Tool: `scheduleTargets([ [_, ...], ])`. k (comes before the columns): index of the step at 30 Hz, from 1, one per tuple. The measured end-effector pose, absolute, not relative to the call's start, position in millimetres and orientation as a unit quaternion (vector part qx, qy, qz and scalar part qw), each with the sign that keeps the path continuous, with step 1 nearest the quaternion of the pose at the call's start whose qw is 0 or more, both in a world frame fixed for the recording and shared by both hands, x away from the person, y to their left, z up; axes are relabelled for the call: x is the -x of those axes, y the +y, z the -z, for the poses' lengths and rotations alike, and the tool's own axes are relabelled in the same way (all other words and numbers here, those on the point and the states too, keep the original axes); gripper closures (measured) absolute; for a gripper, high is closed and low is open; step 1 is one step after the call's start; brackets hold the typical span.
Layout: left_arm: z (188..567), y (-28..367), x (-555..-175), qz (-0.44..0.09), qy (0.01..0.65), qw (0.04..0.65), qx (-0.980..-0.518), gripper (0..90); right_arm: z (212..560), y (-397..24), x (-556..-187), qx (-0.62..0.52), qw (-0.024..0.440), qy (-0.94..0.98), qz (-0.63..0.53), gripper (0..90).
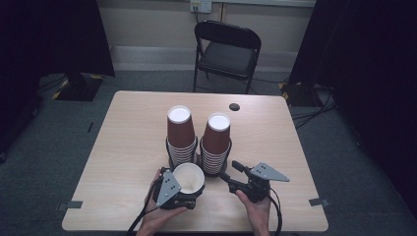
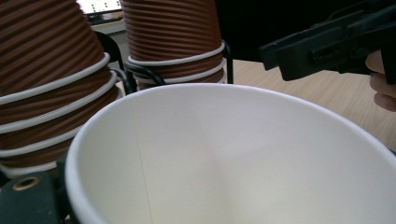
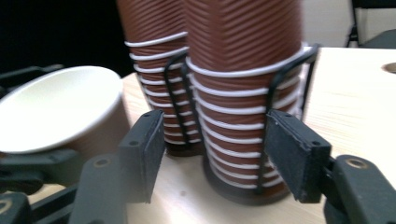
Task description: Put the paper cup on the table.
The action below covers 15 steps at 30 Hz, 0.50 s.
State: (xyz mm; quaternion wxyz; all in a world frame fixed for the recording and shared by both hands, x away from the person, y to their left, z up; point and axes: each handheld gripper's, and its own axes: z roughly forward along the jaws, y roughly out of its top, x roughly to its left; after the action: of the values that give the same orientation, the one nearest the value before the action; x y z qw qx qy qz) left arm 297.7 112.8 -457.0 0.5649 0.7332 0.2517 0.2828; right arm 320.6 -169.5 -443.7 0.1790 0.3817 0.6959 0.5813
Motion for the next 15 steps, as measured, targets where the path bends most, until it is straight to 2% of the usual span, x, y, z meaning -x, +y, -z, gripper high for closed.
scheduleTargets([
  [2,456.1,117.4,-297.4,-0.281,0.258,0.568,-0.729,8.9,445.1,-172.1,-318.9,-0.385,0.193,0.693,-0.578,35.9],
  [5,452.9,128.0,-298.6,-0.289,0.268,0.573,-0.719,8.9,449.5,-176.8,-315.4,-0.39,0.241,0.688,-0.562,35.1],
  [11,449.0,142.7,-302.2,-0.297,0.282,0.577,-0.707,8.9,456.0,-187.0,-311.1,-0.389,0.258,0.674,-0.572,34.9],
  [15,446.6,151.2,-303.9,-0.301,0.29,0.578,-0.701,8.9,460.7,-191.3,-308.5,-0.398,0.265,0.663,-0.576,28.1],
])
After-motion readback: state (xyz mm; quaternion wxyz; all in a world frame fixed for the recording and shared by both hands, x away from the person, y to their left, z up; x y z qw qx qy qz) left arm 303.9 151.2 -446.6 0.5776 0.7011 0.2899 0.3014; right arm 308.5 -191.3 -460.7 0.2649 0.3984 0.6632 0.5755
